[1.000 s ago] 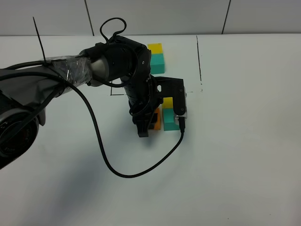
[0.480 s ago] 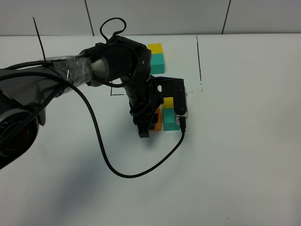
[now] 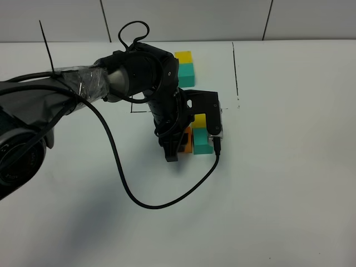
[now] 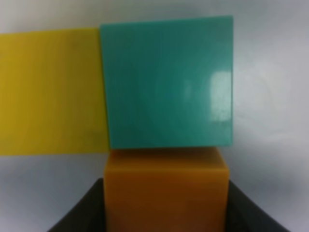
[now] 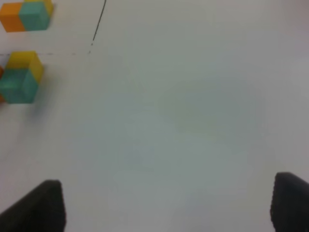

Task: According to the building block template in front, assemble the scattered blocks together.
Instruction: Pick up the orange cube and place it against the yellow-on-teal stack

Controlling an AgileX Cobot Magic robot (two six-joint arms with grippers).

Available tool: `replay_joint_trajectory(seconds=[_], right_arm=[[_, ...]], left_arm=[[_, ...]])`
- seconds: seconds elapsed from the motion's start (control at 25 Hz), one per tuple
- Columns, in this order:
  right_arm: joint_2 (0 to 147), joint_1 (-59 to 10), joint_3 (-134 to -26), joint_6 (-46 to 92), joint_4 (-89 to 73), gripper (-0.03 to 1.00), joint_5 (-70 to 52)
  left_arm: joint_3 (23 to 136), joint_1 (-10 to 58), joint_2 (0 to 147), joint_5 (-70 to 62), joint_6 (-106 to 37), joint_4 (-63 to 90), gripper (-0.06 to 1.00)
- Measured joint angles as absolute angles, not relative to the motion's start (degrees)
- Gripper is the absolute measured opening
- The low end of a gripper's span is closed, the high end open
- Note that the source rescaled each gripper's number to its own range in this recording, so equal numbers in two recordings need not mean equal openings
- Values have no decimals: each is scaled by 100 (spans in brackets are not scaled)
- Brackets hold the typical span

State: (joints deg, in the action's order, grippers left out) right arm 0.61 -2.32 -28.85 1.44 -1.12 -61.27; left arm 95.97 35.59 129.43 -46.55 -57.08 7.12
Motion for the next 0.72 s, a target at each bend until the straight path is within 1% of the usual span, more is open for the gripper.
replay_joint_trajectory(seconds=[0.72], right_arm=[[61, -232, -2885, 144, -112, 73, -6121]], left_arm=[[9597, 3559, 12943, -4601, -5708, 720, 0]])
